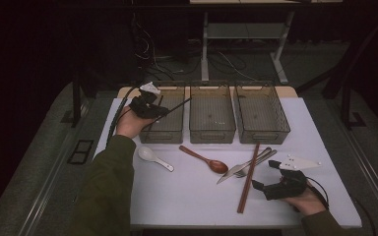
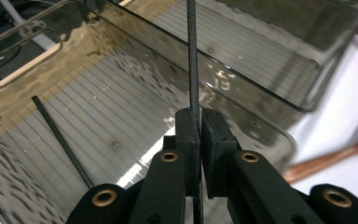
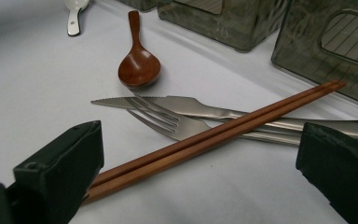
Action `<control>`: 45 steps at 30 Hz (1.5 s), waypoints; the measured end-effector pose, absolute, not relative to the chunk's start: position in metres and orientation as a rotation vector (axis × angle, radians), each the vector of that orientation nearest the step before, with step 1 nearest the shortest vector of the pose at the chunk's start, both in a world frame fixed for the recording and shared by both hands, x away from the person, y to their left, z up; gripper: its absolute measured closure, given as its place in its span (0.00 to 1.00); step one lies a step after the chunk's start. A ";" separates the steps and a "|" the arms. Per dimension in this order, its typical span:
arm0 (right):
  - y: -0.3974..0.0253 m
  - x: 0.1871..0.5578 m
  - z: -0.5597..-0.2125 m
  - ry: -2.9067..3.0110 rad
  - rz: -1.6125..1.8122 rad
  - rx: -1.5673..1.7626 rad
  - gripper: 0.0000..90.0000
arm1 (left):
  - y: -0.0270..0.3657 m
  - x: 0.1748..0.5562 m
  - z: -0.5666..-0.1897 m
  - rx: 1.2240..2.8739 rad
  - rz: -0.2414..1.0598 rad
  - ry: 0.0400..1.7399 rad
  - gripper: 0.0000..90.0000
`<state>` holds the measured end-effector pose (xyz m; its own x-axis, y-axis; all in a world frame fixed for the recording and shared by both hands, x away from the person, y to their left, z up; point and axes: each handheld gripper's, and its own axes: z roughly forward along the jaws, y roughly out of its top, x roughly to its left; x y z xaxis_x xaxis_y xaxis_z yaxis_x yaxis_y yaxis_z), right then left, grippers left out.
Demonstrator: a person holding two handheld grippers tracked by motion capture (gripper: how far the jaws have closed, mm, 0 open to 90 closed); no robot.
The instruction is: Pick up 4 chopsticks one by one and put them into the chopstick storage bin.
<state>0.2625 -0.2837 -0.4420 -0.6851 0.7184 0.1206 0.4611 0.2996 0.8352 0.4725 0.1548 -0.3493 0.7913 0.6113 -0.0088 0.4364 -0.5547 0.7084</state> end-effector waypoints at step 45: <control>-0.284 0.262 -0.441 2.295 1.337 1.073 0.01 | 0.153 0.513 -0.359 2.140 0.361 1.008 0.36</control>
<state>0.2618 -0.2836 -0.4413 -0.6867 0.7164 0.1239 0.4611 0.2974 0.8360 0.5128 0.1527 -0.3594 0.6531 0.7554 -0.0530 0.5498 -0.4249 0.7191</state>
